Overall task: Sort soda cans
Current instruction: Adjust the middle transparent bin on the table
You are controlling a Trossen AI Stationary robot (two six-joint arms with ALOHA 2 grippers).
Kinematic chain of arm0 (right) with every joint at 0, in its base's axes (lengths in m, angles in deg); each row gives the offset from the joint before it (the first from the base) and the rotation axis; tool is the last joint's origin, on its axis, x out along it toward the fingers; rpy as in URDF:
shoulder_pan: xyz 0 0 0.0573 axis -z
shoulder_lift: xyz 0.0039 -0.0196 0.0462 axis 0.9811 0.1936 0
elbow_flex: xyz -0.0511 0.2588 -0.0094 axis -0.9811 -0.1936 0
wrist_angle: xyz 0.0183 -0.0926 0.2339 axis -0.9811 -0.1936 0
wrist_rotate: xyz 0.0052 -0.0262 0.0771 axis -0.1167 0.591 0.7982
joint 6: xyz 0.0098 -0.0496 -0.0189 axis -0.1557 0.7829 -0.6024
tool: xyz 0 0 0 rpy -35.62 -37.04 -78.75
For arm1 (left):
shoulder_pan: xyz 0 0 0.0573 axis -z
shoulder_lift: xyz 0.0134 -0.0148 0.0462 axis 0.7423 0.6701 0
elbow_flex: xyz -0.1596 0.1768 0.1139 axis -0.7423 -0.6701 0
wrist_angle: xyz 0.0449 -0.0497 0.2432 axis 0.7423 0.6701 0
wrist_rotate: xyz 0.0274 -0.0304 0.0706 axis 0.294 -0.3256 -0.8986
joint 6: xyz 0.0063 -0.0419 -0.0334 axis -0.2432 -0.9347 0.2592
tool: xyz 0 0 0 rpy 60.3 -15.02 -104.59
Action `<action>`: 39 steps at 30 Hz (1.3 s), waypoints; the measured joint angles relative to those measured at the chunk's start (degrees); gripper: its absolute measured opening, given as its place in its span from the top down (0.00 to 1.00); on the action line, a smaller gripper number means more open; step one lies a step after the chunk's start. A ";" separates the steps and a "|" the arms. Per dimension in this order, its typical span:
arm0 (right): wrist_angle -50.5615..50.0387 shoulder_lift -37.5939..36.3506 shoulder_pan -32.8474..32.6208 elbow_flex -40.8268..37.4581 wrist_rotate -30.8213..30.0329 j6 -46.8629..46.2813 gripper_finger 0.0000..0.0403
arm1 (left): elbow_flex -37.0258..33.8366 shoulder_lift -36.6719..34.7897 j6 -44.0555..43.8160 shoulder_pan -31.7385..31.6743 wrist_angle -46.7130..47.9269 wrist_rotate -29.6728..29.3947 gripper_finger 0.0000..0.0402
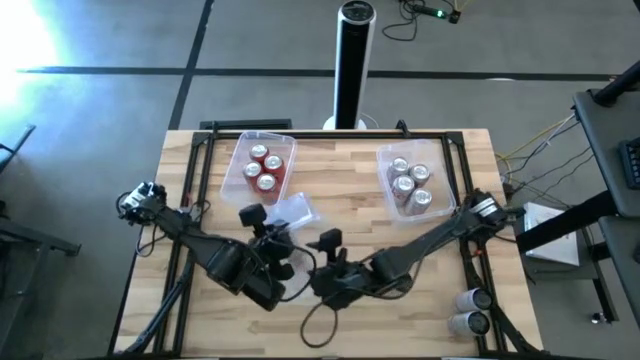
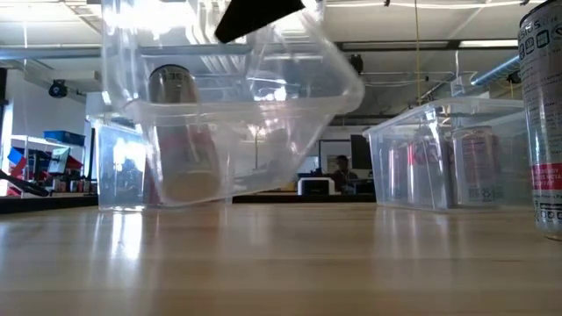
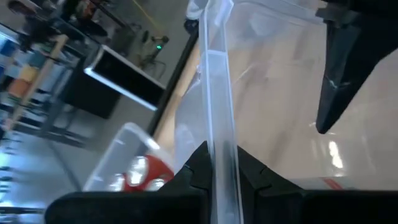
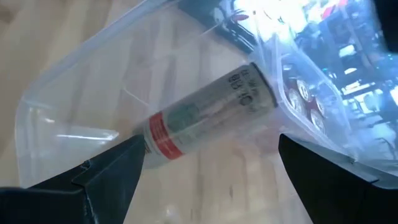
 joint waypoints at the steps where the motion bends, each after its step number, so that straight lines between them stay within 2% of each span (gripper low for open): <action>1: 0.07 0.82 0.52 0.84 -0.15 0.25 0.09 | 0.00 -0.01 0.31 0.04 1.17 -0.63 0.98; 8: 0.34 6.45 3.66 5.03 -0.19 1.17 0.09 | 0.00 -0.02 3.84 0.29 8.04 0.02 0.98; 14: 0.68 11.11 4.17 6.91 -0.27 0.99 0.09 | -1.86 -0.02 9.04 1.54 7.32 -0.72 0.98; 21: 0.95 14.85 4.17 8.73 -2.00 -0.83 0.09 | -7.48 2.15 9.59 2.39 5.54 -3.64 0.98; 23: 2.05 15.20 4.17 8.69 -1.85 -4.54 0.09 | -7.81 3.95 8.67 2.77 5.49 -4.51 0.98; 28: 10.92 15.08 3.36 6.35 -3.58 -15.31 0.09 | -4.99 7.12 5.72 3.53 7.46 -5.32 0.98; 34: 24.46 15.06 2.94 1.49 -8.28 -21.46 0.09 | -2.12 7.93 1.84 3.83 8.52 -4.97 0.98; 39: 37.08 16.11 2.42 -2.09 -9.56 -21.62 0.09 | -1.99 8.05 0.10 4.11 8.81 -5.53 0.98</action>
